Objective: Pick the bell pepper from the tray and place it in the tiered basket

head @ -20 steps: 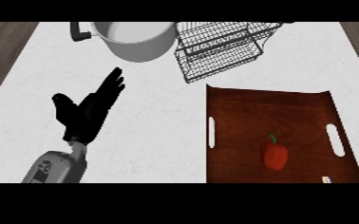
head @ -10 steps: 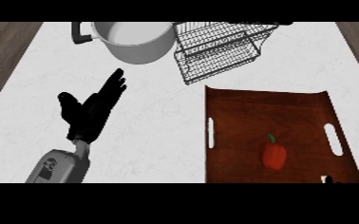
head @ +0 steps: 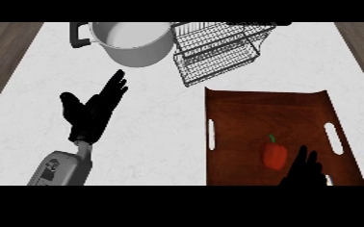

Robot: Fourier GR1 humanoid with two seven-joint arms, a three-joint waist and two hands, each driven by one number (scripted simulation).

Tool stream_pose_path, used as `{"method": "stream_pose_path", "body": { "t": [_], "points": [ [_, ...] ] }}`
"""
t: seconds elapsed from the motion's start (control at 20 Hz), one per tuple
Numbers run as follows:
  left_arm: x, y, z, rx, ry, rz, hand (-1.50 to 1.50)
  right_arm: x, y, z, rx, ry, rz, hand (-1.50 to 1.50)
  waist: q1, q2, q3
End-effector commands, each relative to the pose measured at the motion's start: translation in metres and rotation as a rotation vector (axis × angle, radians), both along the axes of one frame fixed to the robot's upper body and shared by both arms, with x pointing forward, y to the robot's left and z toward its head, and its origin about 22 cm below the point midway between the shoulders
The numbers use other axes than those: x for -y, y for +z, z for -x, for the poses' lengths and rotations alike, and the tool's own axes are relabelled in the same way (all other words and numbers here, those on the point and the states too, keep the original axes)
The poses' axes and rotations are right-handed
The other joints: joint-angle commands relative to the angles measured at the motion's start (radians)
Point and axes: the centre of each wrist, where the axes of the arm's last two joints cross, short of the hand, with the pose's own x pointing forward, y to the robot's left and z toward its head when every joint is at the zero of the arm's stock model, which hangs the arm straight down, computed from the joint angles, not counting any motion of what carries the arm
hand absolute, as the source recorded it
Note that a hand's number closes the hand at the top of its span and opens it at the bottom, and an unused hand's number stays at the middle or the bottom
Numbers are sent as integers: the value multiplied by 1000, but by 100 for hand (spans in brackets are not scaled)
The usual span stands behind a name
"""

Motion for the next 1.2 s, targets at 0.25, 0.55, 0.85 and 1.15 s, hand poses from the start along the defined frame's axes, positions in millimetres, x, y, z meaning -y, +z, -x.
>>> {"method": "stream_pose_path", "body": {
  "t": [0.25,0.55,0.85,1.15],
  "points": [
    [-5,10,-4,2,10,-7,0,1,-5,-22,-3,-173,-51,-150,-8,-4,1],
    [3,3,10,5,-8,7,0,6,-16,-17,24,-177,-62,-150,-8,-5,1],
    [1,0,-7,-7,17,10,0,5,-20,-32,34,-169,-88,-150,-12,-2,1],
    [14,8,-6,7,4,8,0,31,-38,-40,39,-194,-102,-150,-10,-4,1]
  ]
}}
